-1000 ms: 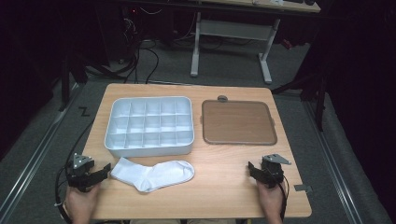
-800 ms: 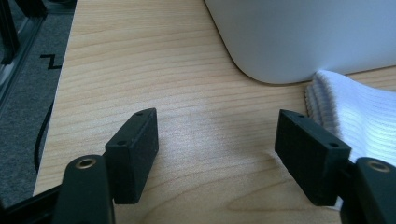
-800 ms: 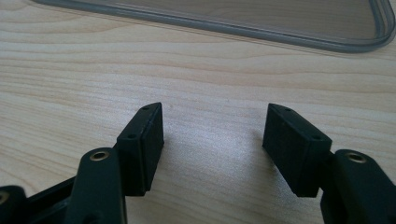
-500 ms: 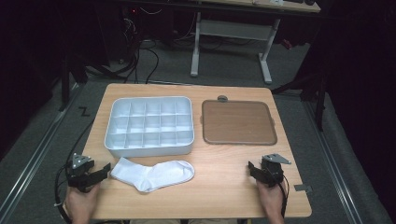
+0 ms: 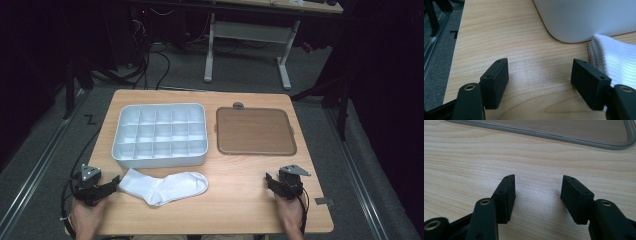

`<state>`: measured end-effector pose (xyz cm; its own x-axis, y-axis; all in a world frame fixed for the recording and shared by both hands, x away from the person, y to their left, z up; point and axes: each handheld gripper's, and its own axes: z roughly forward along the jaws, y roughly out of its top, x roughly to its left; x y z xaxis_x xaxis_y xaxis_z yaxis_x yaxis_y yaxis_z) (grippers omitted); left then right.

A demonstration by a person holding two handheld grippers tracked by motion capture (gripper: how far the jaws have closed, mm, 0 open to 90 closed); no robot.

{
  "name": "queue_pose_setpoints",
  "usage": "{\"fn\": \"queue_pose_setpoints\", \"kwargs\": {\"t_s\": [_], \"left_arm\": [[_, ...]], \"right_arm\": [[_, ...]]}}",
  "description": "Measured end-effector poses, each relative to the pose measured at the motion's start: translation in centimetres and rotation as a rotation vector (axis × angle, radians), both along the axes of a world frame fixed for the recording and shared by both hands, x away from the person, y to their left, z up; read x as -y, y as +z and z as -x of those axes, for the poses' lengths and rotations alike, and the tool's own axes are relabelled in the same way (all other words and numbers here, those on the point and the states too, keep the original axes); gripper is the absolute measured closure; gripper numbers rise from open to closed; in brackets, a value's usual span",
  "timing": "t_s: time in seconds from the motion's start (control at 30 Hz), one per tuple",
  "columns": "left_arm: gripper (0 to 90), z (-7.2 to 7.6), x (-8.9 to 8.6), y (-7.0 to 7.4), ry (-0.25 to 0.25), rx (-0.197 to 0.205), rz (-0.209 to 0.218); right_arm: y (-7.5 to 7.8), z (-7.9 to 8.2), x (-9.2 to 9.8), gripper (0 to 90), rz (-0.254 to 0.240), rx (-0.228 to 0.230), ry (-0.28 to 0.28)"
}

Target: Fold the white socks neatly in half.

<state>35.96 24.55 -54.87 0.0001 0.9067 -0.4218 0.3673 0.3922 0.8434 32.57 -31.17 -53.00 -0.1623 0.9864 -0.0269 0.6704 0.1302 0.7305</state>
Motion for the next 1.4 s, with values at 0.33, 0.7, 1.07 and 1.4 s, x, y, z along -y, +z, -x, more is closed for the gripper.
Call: {"fn": "queue_pose_setpoints", "kwargs": {"t_s": [0.33,0.7,1.07,1.4], "left_arm": [[31.9,0.5,-1.2,0.6,-0.013,0.009,0.147],[37.4,1.9,-0.7,1.8,-0.075,0.036,0.223],[38.3,2.1,1.8,2.3,-0.143,-0.023,0.233],[38.7,1.6,3.1,2.1,-0.157,-0.073,0.212]], "right_arm": [[1.0,0.9,-1.0,55.2,-0.033,0.055,0.035],[1.5,0.5,-4.1,60.1,-0.081,0.041,0.144],[2.2,0.5,-8.5,61.4,-0.108,0.034,0.288],[2.6,0.4,-12.5,62.2,-0.145,0.019,0.405]]}}
